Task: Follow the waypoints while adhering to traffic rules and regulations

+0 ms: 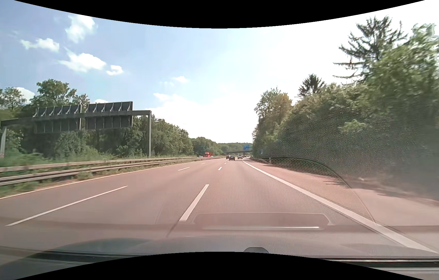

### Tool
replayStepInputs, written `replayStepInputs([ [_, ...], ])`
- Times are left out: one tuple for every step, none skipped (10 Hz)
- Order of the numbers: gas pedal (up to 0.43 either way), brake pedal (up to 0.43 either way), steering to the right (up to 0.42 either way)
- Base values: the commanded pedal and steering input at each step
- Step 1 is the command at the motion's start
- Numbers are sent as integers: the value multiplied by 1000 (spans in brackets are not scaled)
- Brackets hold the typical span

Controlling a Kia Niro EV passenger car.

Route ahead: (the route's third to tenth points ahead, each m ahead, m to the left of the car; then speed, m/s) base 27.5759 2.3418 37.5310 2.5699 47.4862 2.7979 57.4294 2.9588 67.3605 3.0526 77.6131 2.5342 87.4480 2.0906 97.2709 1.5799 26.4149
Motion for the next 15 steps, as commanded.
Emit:
replayStepInputs([
  [157, 0, -2],
  [157, 0, -2],
  [157, 0, -2],
  [157, 0, -3],
  [157, 0, -3],
  [157, 0, -4],
  [157, 0, -4],
  [169, 0, -4],
  [169, 0, -4],
  [169, 0, -4],
  [169, 0, -4],
  [169, 0, -3],
  [169, 0, -4],
  [169, 0, -3],
  [169, 0, -3],
])
